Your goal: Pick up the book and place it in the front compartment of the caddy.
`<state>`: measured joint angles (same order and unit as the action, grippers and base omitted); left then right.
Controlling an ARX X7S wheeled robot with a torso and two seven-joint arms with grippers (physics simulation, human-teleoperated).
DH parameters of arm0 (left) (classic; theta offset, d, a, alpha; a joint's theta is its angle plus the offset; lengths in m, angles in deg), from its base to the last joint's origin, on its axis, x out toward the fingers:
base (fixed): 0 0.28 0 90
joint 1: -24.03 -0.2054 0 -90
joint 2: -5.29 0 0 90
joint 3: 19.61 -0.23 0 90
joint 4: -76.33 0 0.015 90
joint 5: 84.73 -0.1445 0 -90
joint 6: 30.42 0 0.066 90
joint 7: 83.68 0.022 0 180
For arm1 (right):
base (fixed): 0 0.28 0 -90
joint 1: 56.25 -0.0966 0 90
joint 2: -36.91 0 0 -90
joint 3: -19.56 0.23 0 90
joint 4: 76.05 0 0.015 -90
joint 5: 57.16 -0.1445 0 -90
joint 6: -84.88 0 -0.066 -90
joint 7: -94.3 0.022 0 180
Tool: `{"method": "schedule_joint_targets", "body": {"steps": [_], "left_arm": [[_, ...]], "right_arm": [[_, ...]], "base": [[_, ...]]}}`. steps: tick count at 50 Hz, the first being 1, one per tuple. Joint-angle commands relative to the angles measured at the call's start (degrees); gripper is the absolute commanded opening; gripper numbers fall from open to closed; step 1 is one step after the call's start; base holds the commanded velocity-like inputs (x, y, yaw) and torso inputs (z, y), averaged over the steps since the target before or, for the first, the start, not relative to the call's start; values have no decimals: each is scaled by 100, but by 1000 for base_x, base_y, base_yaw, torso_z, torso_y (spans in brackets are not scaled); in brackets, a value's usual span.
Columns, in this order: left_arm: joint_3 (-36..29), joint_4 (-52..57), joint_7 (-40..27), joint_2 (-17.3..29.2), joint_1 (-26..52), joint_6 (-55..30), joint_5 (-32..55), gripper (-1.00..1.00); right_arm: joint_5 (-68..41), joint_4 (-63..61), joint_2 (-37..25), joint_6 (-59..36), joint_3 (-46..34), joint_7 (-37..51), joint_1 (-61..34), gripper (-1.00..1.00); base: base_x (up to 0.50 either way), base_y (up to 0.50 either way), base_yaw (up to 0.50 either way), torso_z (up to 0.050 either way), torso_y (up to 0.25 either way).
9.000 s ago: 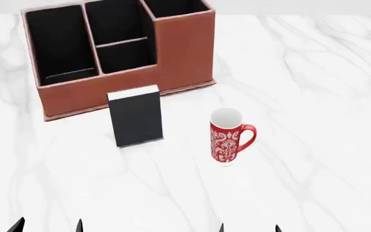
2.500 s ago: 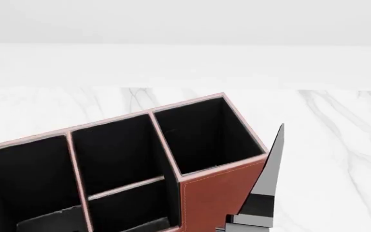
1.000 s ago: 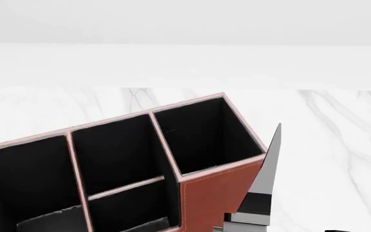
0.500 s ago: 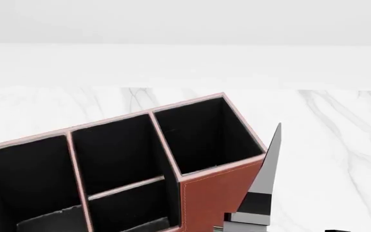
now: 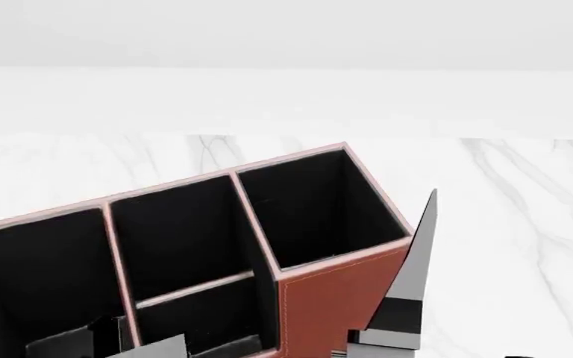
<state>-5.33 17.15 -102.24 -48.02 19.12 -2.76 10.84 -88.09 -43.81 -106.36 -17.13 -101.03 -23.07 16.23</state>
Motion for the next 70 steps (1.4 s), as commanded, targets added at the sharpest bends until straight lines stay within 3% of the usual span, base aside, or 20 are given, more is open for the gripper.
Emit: {"method": "schedule_joint_targets", "body": {"steps": [1,10,21,36,55,70], "left_arm": [[475,-348,128,47,1297,-486,717,-100],[687,-1181,671,-178,2418,-996,785,-100],[845,-1925,1287,-473,3046,-1132,420,-100],[541,-2716,2310,-720,3263,-1110,-779,-100],[54,-2943,2545,-958,3531,-1281,-1498,-100],[-237,-2947,2523,-1017,3265,-1045,-1957,-100]], "right_arm": [[-11,3,-23,38,-29,29,2,100],[-33,-14,-80,87,-18,56,16,100],[-47,-8,-138,166,-12,95,38,100],[-74,16,-188,228,-16,121,37,100],[-73,13,-262,300,-24,171,60,100],[-99,19,-353,407,21,235,104,100]], "base": [[0,0,0,0,0],[0,0,0,0,2],[0,0,0,0,1],[0,0,0,0,1],[0,0,0,0,2],[0,0,0,0,1]]}}
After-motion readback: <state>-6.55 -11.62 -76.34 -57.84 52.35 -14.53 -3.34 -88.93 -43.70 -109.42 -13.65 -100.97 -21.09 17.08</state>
